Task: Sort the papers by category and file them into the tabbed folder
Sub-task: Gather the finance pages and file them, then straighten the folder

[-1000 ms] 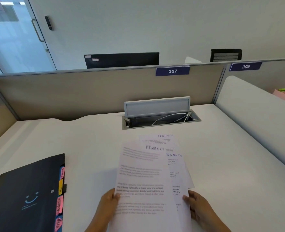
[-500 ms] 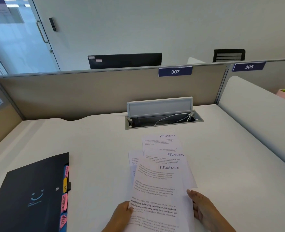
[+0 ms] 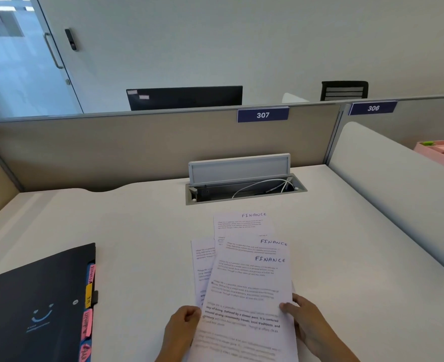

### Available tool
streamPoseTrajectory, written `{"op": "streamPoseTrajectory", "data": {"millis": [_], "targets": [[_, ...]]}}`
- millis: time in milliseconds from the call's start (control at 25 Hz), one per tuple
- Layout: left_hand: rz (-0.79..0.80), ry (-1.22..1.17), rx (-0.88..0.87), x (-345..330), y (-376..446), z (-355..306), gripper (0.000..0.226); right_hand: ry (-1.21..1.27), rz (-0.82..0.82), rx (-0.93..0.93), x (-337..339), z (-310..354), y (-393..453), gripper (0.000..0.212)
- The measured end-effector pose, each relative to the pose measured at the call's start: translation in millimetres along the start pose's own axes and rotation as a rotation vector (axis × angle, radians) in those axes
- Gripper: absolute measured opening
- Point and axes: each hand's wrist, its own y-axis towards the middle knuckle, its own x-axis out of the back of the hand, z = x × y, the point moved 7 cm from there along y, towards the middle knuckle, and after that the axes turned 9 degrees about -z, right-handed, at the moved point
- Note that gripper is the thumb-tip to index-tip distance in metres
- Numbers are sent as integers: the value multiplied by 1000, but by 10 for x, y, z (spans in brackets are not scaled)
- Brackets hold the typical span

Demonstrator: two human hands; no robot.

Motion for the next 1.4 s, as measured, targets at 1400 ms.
{"op": "streamPoseTrajectory", "data": {"millis": [1400], "targets": [[-153,-368,-320,564,-589,-1210,14,-106,84,801,-472,1150,-1078,11]]}}
